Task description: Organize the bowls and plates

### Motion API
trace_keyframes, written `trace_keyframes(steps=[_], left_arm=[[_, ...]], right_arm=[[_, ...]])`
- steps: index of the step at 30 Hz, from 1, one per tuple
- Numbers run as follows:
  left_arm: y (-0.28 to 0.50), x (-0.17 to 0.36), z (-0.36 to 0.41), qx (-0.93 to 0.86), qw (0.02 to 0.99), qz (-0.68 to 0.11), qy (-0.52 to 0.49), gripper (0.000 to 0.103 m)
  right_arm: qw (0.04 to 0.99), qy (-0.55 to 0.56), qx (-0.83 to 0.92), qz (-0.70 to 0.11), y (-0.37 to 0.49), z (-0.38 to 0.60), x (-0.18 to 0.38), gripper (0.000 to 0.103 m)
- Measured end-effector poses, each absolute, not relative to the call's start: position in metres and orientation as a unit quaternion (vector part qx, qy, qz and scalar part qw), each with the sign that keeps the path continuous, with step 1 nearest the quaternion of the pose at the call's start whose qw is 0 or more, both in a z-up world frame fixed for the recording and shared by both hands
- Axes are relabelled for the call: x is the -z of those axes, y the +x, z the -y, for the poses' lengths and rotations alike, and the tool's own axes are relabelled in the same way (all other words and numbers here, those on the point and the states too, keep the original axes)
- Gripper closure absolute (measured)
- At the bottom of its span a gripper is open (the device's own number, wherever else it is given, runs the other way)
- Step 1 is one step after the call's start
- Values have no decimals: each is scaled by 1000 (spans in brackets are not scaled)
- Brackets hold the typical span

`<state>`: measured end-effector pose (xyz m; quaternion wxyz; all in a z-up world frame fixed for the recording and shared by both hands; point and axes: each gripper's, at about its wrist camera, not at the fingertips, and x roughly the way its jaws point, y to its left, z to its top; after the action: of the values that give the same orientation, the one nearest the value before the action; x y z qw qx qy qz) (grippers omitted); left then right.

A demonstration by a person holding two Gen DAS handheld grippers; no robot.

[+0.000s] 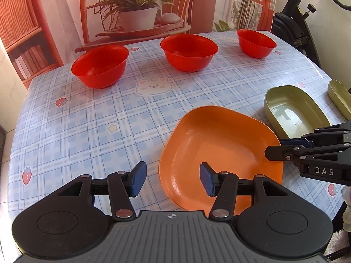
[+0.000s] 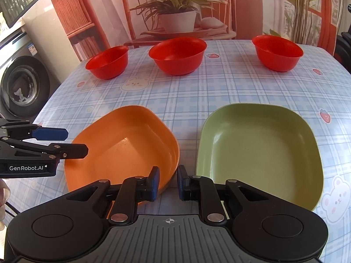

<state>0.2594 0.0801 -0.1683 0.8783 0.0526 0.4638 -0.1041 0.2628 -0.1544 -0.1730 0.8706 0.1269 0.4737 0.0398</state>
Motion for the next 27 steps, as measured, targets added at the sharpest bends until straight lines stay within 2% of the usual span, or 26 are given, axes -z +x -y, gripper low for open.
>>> trace_keyframes(steps=[7, 10, 13, 17, 19, 21, 27], left_arm=[[257, 169, -90, 89, 886, -455, 34, 47], [254, 170, -90, 87, 889, -449, 34, 50], [254, 173, -94, 79, 884, -461, 11, 61], [251, 176, -96, 67, 876, -477, -14, 62], [250, 177, -97, 62, 876, -478, -24, 68], [249, 180, -97, 58, 873, -482, -38, 84], [245, 183, -90, 19, 871, -488, -52, 91]], right_arm=[[863, 121, -60, -487, 275, 155, 175, 89], [860, 117, -69, -491, 277, 156, 176, 89], [857, 119, -78, -495, 278, 158, 177, 89], [853, 129, -83, -499, 282, 162, 178, 89], [853, 132, -84, -498, 283, 163, 179, 90], [852, 135, -86, -499, 285, 164, 180, 90], [854, 143, -91, -492, 284, 164, 179, 91]])
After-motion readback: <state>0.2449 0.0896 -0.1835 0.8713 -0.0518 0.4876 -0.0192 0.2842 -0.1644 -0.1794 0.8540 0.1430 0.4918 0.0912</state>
